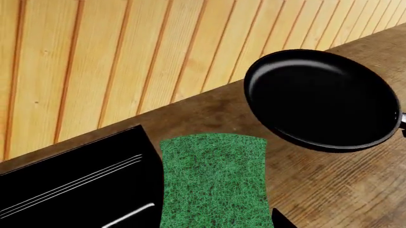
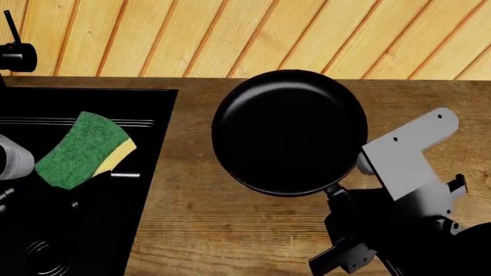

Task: Pick the pan and sponge and place them into the sink. Then turn on the water.

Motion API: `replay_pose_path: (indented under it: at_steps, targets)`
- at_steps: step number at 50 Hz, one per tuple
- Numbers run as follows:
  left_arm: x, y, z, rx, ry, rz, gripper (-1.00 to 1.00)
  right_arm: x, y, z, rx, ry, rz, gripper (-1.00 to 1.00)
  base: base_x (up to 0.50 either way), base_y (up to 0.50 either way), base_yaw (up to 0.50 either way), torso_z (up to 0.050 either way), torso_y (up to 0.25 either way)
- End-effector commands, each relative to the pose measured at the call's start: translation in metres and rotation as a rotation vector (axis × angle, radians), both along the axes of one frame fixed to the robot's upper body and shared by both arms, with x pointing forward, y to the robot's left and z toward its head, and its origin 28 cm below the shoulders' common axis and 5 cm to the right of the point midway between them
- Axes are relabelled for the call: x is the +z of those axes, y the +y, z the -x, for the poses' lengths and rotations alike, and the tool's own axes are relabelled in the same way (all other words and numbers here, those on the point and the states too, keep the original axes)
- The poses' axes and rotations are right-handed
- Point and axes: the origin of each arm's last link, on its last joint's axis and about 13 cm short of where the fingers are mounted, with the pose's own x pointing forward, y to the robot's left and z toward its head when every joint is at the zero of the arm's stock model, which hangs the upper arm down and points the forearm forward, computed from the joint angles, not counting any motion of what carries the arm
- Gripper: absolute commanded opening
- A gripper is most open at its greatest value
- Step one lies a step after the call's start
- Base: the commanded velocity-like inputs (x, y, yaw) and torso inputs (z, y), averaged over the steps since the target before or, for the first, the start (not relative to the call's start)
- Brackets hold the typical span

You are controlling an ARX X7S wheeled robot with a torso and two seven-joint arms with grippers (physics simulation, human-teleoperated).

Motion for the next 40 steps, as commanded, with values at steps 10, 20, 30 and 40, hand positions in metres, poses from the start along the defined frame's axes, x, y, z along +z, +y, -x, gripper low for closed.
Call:
replay_pose_path:
  at_steps: [10,20,30,40]
  targets:
    - [0.000,0.017,0.007,0.035,0.005,0.004,-1.00,0.009,-0.009,0.009,0.019,-0.105,0.011,-1.00,0.00,0.00,0.00,0.000,0.002]
    - [-0.002,0.016,0.008,0.042,0.010,0.007,-1.00,0.008,-0.008,0.009,0.034,-0.105,0.010,-1.00,0.00,0.35,0.00,0.001,0.001]
    - [-0.005,0.016,0.009,0.035,0.021,0.006,-1.00,0.007,-0.007,0.011,0.045,-0.100,0.017,-1.00,0.00,0.50,0.00,0.000,0.002]
    - [-0.007,0.011,0.005,0.036,0.022,0.001,-1.00,0.003,-0.007,0.012,0.046,-0.094,-0.004,-1.00,0.00,0.50,0.00,0.001,0.001]
